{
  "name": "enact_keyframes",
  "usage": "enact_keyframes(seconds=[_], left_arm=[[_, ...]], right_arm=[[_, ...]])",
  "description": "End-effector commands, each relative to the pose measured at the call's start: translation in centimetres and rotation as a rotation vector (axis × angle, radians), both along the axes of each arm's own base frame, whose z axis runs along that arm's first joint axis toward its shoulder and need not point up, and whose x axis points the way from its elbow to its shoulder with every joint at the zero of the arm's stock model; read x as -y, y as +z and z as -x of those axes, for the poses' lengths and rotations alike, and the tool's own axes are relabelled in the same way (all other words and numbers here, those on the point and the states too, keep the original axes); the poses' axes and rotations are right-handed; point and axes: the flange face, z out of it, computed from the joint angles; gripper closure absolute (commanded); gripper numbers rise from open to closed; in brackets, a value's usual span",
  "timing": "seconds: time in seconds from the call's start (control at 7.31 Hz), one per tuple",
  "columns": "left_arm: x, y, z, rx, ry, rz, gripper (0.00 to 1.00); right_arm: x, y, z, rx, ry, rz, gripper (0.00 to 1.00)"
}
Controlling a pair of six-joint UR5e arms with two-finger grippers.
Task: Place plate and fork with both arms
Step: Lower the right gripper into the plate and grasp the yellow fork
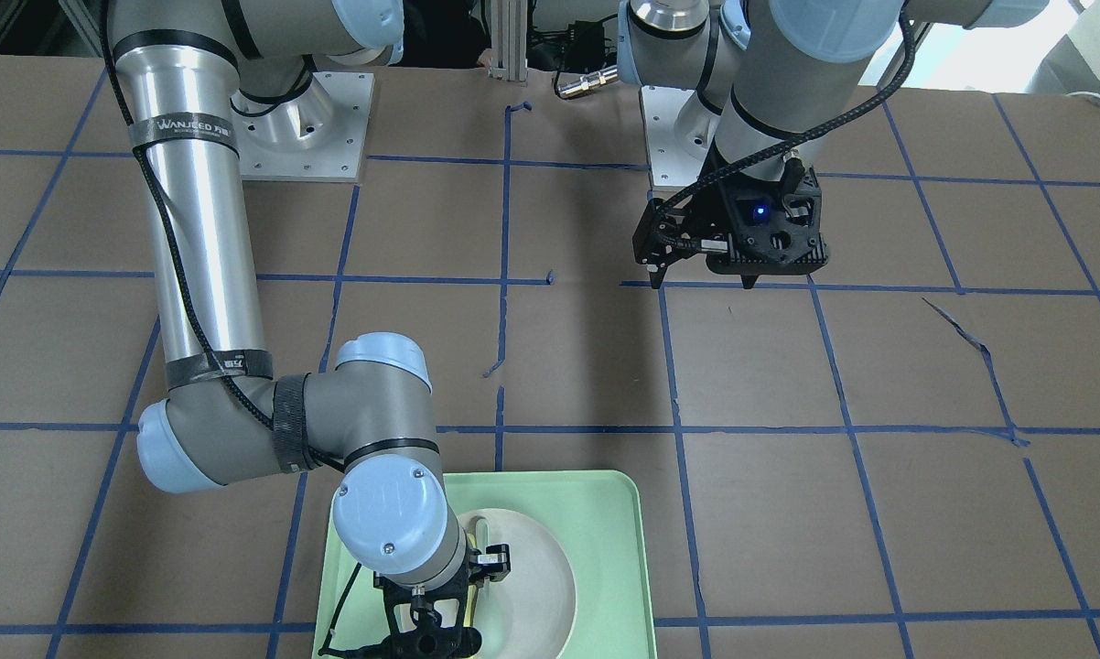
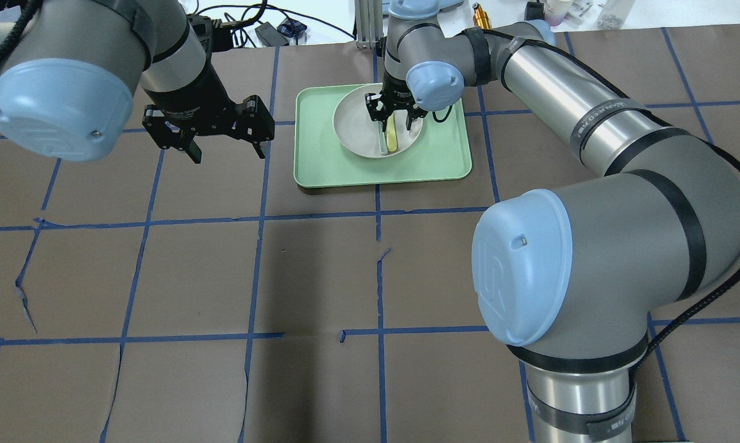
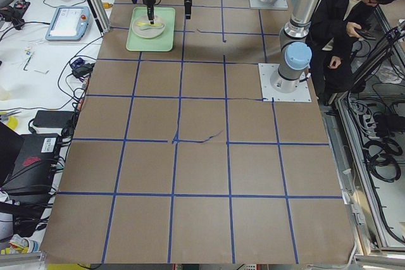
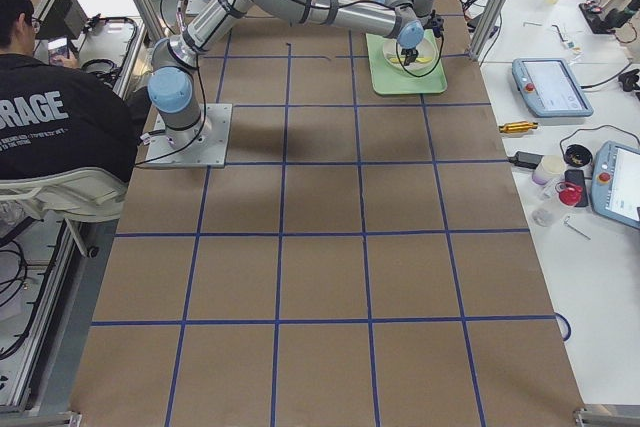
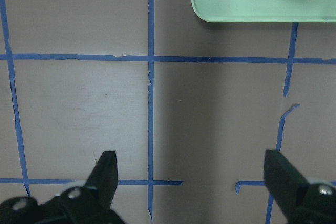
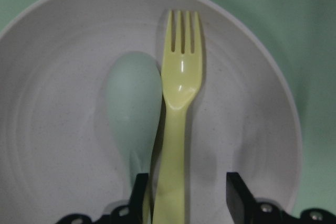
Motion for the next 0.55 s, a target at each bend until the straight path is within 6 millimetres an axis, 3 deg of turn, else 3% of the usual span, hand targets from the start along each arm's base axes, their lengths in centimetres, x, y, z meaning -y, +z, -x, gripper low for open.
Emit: enact_keyframes(seconds=[0.0, 0.14, 0.41], left_arm=[[0.03, -0.13, -0.01, 0.002, 0.0, -0.002, 0.0], [0.03, -0.13, 0.0, 0.0, 0.0, -0.003, 0.0], [-0.01, -0.05, -0.02, 0.002, 0.0, -0.001, 0.0]], right_arm=[[0.17, -0.89, -0.06, 0.001, 0.0, 0.004, 0.41], [0.23, -0.89, 0.1, -0.004, -0.001, 0.005, 0.59], [0.19, -0.42, 0.08, 0.0, -0.001, 0.009, 0.63]])
